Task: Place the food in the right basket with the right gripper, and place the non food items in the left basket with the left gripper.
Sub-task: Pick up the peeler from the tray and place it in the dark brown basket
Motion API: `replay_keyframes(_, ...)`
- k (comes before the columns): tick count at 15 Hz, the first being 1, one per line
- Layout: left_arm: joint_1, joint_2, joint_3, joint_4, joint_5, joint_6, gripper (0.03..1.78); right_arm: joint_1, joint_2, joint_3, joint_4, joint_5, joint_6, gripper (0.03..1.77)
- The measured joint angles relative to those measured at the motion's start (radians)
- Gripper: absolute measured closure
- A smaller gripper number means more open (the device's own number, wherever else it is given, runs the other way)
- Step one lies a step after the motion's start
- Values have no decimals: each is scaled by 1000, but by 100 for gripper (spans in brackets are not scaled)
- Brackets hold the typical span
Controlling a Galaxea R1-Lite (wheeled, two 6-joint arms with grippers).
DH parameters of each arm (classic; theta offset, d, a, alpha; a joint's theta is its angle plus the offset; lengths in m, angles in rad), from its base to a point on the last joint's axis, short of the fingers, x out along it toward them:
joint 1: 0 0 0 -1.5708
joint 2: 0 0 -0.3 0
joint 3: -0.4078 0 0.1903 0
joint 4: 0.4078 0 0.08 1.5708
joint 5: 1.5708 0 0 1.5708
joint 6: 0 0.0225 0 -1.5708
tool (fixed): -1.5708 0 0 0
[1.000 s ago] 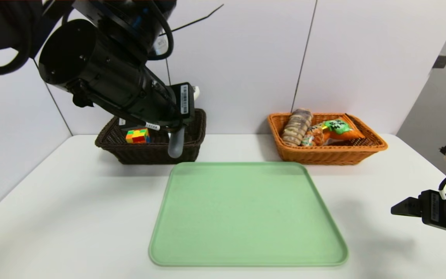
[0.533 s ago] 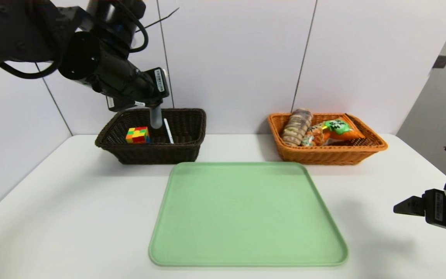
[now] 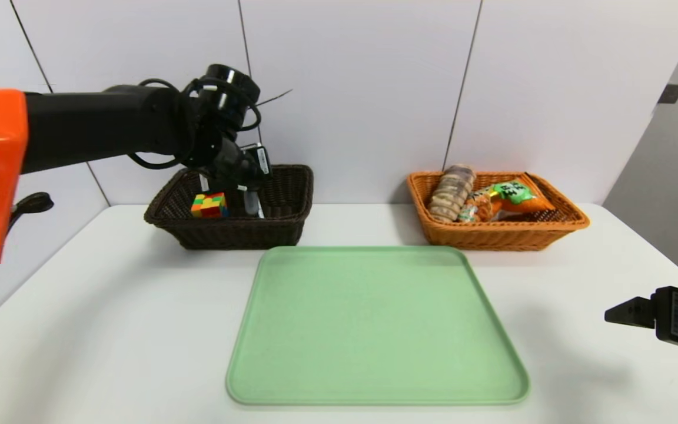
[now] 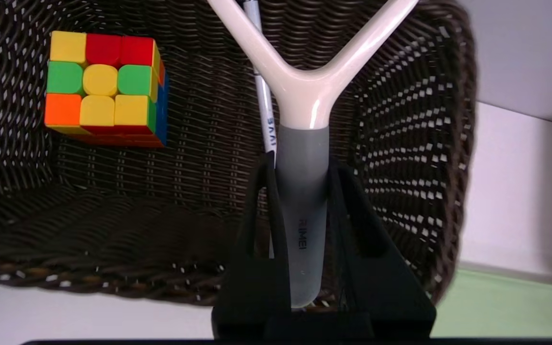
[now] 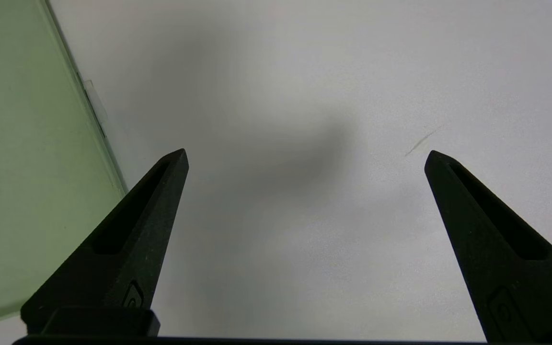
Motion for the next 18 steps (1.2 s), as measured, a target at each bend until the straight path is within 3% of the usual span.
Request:
replay_keyframes(10,90,89,0,-13,0,50,151,1,-12,10,1,0,0,9)
replay_keyframes(14,93,91,0,-13,0,52,95,1,-16,10,2,0,1,9)
replay_keyframes(18,100,83,0,-9,-1,63,61,1,-19,11,3,0,1,9)
